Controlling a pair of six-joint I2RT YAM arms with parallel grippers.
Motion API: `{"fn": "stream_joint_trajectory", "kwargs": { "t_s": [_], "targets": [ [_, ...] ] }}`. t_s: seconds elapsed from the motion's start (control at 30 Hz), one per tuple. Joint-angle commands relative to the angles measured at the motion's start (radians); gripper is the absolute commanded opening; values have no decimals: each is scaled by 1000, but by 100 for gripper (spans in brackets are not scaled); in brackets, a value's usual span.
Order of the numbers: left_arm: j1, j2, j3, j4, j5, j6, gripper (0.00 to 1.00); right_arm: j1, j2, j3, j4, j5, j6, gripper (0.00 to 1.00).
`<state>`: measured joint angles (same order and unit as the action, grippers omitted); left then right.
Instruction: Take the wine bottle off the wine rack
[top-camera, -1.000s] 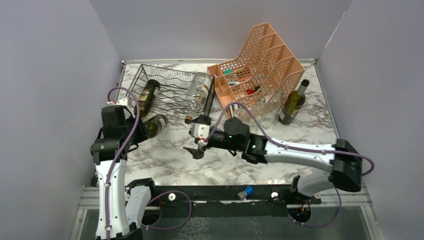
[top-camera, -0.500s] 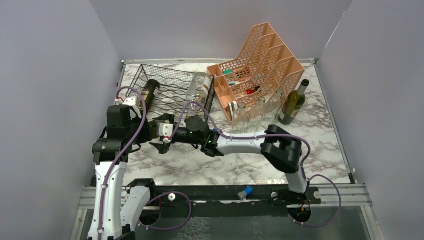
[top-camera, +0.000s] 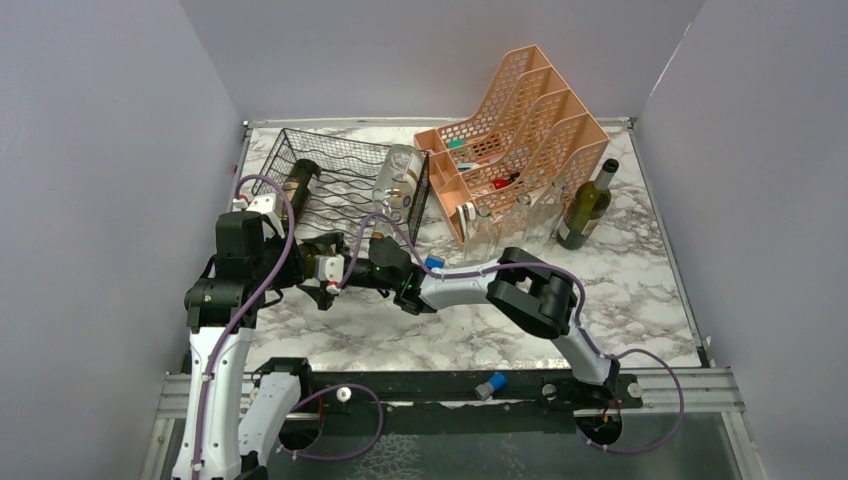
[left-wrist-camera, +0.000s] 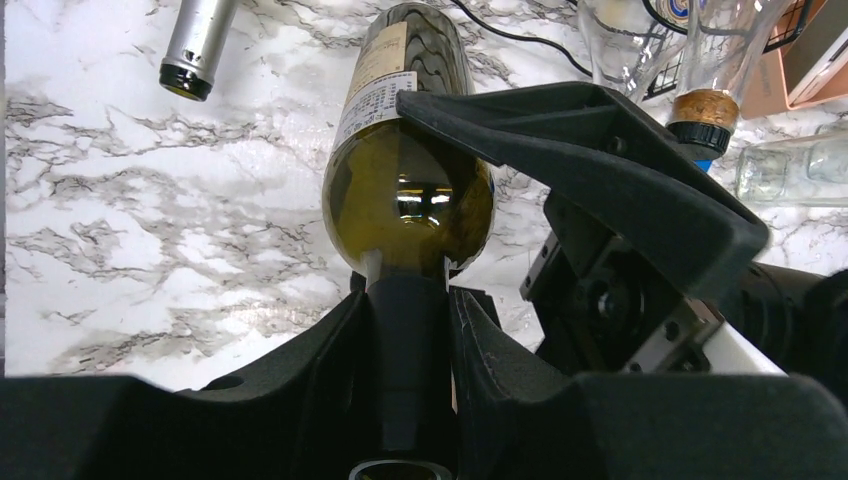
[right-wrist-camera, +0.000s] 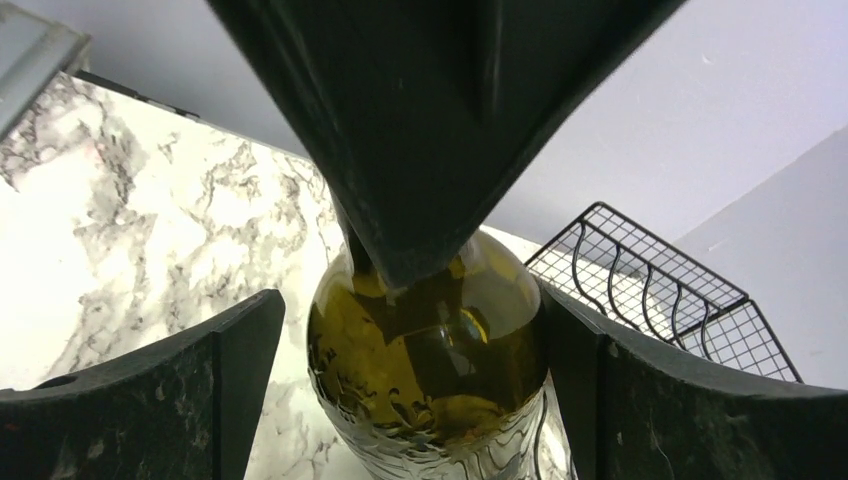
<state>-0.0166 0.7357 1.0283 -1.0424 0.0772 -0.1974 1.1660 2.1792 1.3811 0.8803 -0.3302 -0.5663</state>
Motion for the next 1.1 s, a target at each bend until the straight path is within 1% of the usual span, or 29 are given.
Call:
{"fn": "stream_joint_trajectory", "kwargs": {
  "t_s": [0.0,0.27,0.4,0.43,0.47,0.57,0.6,0.63,0.67,0.7,0.73,0.77,0.87,0.97,1.07],
  "targets": [
    [-10,-17,60,70,-10,10,0,-10,63,36,61,29,-4,100],
    [-10,-14,75,71,-10,15,0,-22,118,84,65,43,6,99],
    [-10,-9,84,71,-6,19,0,-22,132,84,90,52,13,92],
    [-10,-9,84,71,-7,20,1,-22,129,79,105,51,28,88],
    [-10,-8,87,70,-10,21,5,-22,122,75,112,51,37,84],
    [-10,-9,96,71,-16,24,19,-22,97,70,106,61,68,79],
    [-9,-10,99,71,-18,26,27,-22,86,63,104,71,85,76],
    [-9,-10,105,71,-21,29,37,-22,71,55,102,83,102,71],
    [-9,-11,111,71,-25,32,51,-22,57,46,102,93,127,67],
    [-9,-10,121,71,-33,38,60,-22,40,32,99,96,155,63],
    [-10,-7,134,71,-41,45,64,-23,22,18,95,98,182,61],
    [-10,-2,151,68,-49,51,68,-23,4,1,83,89,207,60],
    [-10,16,214,57,-81,54,73,-22,-57,-60,63,82,292,60],
    [-10,34,287,48,-113,55,77,-23,-137,-130,34,74,367,59],
    [-10,47,355,48,-152,47,78,-22,-225,-209,18,61,440,59]
  ]
}}
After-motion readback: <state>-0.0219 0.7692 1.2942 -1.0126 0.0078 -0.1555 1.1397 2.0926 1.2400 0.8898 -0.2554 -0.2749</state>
